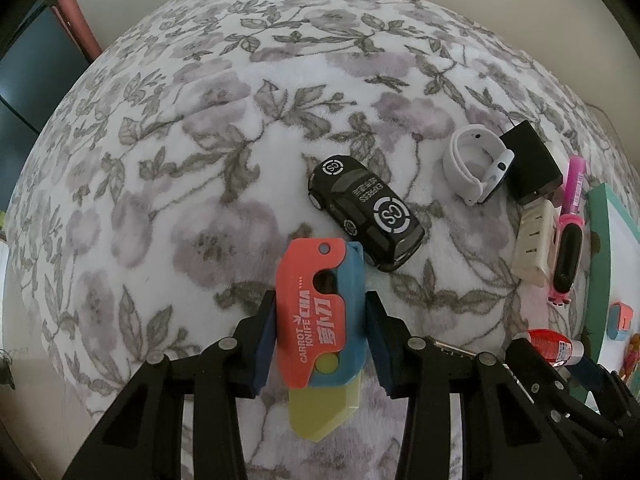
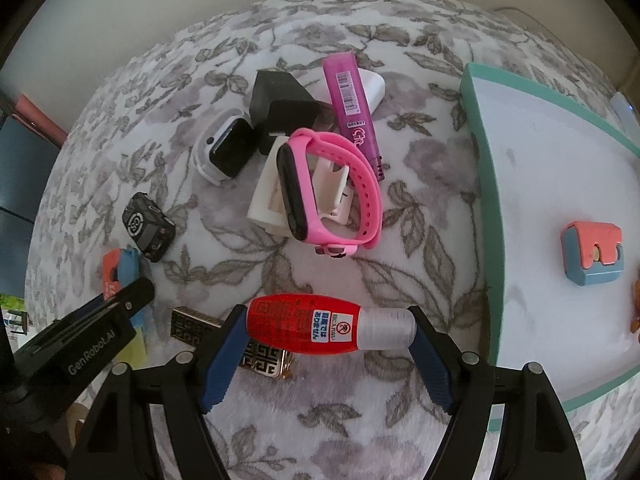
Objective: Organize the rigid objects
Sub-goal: 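Lift the glue bottle and carrot knife and carry them over the teal tray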
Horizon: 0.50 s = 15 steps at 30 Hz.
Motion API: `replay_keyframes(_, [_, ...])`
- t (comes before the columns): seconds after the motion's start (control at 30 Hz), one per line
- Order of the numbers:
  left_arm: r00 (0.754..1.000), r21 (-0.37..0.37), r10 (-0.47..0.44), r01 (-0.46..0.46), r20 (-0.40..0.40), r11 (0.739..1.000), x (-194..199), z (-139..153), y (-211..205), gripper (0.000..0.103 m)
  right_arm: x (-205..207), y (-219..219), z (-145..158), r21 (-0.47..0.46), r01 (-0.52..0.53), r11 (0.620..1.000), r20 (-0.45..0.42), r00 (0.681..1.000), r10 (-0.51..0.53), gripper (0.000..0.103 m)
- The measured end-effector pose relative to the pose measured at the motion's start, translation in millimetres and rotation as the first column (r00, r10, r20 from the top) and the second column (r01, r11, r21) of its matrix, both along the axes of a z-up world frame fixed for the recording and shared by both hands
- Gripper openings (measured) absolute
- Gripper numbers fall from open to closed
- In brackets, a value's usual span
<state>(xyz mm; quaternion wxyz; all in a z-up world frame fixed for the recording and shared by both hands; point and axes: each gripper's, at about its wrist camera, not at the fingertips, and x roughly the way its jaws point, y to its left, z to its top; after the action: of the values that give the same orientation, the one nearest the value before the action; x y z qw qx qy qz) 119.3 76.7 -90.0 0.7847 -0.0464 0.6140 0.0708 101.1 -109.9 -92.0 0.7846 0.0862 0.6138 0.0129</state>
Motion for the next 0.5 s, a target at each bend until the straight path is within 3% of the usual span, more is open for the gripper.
replay_keyframes(0.27, [0.999, 0.014, 0.013, -0.014, 0.029, 1.000, -3, 30, -6, 0.044, -9, -11, 22, 0.037, 0.014, 0.999, 0.038, 0.999, -0.016, 0.079])
replay_keyframes(0.5, [0.989, 0.026, -0.006, 0.002, 0.150, 1.000, -7, 95, -28, 0.044, -19, -35, 69, 0.070, 0.061, 0.996, 0.160, 0.985, -0.072, 0.079])
